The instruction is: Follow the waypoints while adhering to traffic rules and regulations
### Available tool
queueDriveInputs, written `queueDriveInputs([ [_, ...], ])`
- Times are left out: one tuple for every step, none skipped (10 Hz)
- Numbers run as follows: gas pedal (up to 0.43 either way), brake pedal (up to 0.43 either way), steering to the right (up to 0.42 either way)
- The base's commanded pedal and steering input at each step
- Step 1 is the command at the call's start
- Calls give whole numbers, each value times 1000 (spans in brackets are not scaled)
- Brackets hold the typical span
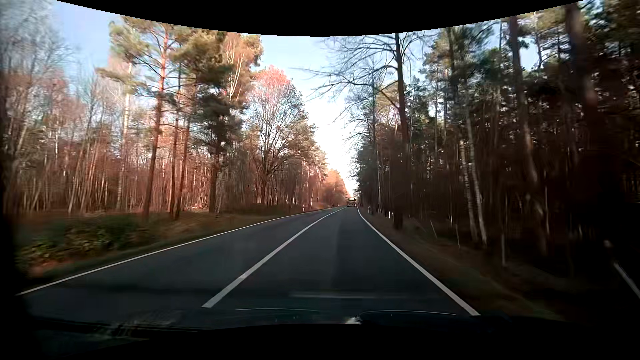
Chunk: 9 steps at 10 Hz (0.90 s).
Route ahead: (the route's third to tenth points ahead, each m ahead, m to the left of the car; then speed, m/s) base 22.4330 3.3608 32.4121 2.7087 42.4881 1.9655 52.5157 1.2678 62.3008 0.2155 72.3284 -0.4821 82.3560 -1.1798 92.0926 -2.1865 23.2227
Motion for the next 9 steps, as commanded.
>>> queueDriveInputs([
  [189, 0, 12],
  [189, 0, 11],
  [189, 0, 11],
  [189, 0, 10],
  [189, 0, 9],
  [189, 0, 9],
  [189, 0, 9],
  [189, 0, 8],
  [189, 0, 7],
])
